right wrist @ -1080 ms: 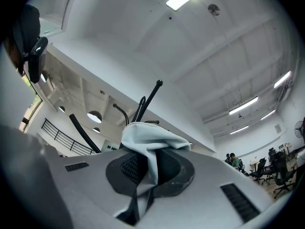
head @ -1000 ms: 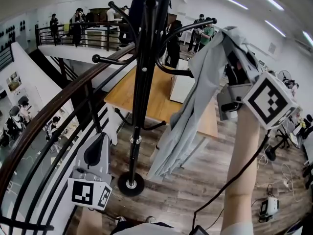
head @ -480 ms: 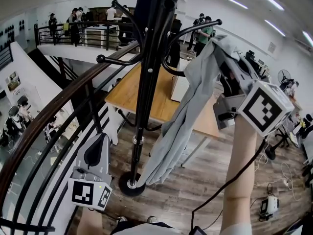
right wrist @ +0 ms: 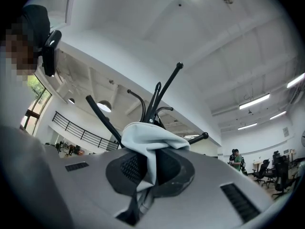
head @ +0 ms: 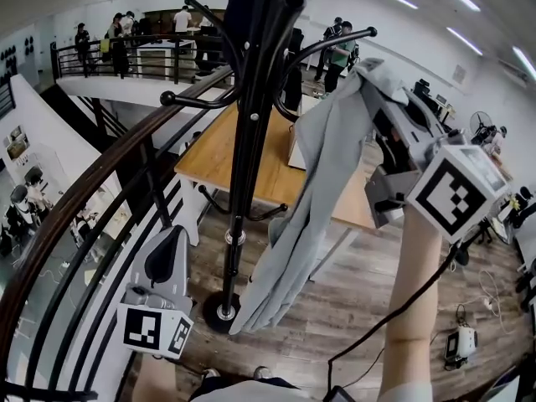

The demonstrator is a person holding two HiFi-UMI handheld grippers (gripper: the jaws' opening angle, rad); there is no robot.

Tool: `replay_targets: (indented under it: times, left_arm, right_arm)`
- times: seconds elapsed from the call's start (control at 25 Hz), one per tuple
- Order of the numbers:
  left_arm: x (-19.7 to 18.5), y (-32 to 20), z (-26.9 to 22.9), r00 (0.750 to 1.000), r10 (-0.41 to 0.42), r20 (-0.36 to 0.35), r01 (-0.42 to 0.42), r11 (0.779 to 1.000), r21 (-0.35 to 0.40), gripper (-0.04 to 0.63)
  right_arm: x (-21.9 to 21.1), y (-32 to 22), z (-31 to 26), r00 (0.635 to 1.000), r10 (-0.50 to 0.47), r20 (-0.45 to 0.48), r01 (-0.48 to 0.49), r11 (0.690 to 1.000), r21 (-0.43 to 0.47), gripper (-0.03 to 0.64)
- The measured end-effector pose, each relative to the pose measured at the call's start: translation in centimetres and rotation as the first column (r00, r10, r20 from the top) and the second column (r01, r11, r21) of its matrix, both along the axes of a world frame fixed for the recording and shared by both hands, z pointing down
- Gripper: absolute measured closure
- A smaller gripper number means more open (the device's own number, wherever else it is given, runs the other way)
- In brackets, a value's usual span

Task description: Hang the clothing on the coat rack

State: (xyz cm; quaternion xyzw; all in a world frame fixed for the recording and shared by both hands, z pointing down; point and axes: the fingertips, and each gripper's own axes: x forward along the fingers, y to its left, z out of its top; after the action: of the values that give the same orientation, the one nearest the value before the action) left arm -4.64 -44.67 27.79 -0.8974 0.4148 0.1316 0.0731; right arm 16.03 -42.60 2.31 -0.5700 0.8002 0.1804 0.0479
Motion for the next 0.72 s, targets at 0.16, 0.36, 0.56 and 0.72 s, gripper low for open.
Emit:
replay_targets:
  times: [0.16, 0.36, 0.56, 0.72]
  left_arm:
    - [-0.2, -0.1, 0.3, 1.000, 0.009, 0.001, -0.009, 1.000, -0.002, 0.586]
    - [-0.3, -0.2, 0.0, 1.000, 0.019, -0.004, -0.019, 1.000, -0.005, 0.586]
    - [-0.4, -0.3, 0.3, 0.999, 0.032, 0.000, -0.032, 0.999, -0.010, 0.586]
    - [-0.1, 0.9, -0.1, 0.999, 0.044, 0.009, -0.044, 0.999, -0.010, 0.586]
  right_arm:
    - [0.1, -0.8, 2.2, 1.000, 0.015, -0.002, -0.015, 0.998, -0.058, 0.603]
    - [0.1, -1.2, 3.5, 1.000, 0.023, -0.004, -0.023, 0.995, -0.098, 0.603]
    - [0.8, -1.1, 4.8, 0.999, 0.046, 0.003, -0.045, 0.992, -0.121, 0.603]
    - [2.6, 0.4, 5.8, 0.996, 0.088, 0.023, -0.084, 0.986, -0.146, 0.603]
